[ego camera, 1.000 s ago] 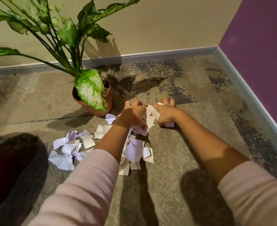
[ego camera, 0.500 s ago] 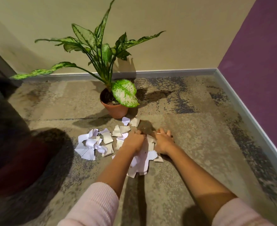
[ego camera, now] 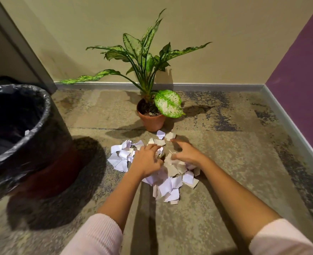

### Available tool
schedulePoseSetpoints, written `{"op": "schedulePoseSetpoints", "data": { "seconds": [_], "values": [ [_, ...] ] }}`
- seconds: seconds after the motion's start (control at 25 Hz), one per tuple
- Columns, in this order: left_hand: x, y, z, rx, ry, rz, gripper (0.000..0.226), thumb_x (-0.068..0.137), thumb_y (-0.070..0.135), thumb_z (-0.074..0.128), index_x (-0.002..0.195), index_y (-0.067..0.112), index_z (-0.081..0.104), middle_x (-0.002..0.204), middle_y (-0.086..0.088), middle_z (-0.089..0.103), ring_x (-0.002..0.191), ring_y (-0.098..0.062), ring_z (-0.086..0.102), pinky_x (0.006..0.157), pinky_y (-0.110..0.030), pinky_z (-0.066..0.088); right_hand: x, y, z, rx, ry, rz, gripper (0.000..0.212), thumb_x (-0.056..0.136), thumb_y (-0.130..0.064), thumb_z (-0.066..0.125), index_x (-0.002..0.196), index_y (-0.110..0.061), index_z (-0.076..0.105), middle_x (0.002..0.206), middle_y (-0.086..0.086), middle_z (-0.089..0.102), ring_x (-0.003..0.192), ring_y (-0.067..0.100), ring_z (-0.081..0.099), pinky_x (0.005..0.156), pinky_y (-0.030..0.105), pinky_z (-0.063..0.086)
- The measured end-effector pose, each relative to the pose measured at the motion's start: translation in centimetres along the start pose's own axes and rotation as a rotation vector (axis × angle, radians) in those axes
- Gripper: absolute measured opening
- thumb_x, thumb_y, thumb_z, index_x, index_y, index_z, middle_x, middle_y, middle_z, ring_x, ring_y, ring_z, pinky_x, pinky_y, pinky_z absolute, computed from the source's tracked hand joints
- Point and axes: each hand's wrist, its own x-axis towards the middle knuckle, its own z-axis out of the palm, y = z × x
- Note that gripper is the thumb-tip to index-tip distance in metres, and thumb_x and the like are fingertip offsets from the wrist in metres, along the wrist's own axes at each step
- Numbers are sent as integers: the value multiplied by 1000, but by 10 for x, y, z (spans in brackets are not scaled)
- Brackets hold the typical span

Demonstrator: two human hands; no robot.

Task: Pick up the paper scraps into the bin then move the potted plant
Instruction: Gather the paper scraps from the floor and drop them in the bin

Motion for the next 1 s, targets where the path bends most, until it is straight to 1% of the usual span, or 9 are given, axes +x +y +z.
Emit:
{"op": "schedulePoseSetpoints", "data": {
  "seconds": [0.04,0.12,0.28,0.4,0.56,0.68,0.76,0.88,1.0],
  "values": [
    [5,-4,-2,-23,29,-19,59,87,30,54,144,20,41,148,-3,42,130,-28,40,107,-41,34,8,-1,-5,-7,44,-5,68,70,-28,66,136,-32,47,131,4,54,119,26,51,88,36,51],
    [21,-9,-3,-47,33,-34,55,90,28,52,143,17,42,147,-4,42,129,-28,42,107,-41,36,26,-4,-14,-77,115,-30,49,78,-16,59,126,-21,56,120,9,63,111,27,57,92,32,49],
    [58,-10,2,-32,-27,-52,55,92,27,49,143,10,39,149,-11,39,132,-32,40,109,-44,35,60,-14,-19,-293,84,-86,38,84,-17,56,121,-10,60,120,13,64,115,31,58,103,40,42],
    [83,-9,12,-2,-144,-136,74,88,26,53,153,13,19,159,-14,20,143,-35,24,116,-51,24,82,-18,-16,-449,46,-151,53,89,-20,57,140,-12,45,139,20,49,128,36,47,108,42,37],
    [97,-10,26,-4,-194,-142,82,85,23,52,154,15,9,160,-11,17,146,-32,16,116,-55,19,103,-19,-3,-514,-21,-89,57,90,-23,47,146,-22,34,153,19,28,141,37,27,114,45,29],
    [95,-14,30,20,-173,-110,79,86,25,53,154,18,12,160,-5,18,146,-30,16,115,-54,18,95,-17,6,-451,-2,-108,57,91,-15,42,146,-27,35,155,5,26,140,31,23,112,45,30],
    [88,-16,30,15,-179,-70,78,85,22,54,153,18,17,159,-6,21,143,-31,21,114,-51,20,84,-16,13,-459,20,-148,57,91,-9,41,146,-22,35,152,2,28,139,26,26,109,37,29],
    [72,-15,27,0,-195,-34,72,85,20,53,151,16,25,156,-7,27,139,-31,28,112,-49,28,73,-12,23,-293,4,-135,50,88,-2,43,136,-16,48,140,1,38,129,21,38,100,25,33],
    [51,-13,19,55,-252,-7,63,86,19,53,146,17,35,149,-8,37,133,-31,37,106,-46,36,53,-12,26,-258,-102,-118,53,86,6,41,135,-12,52,147,5,34,137,25,36,110,32,31]
  ]
}}
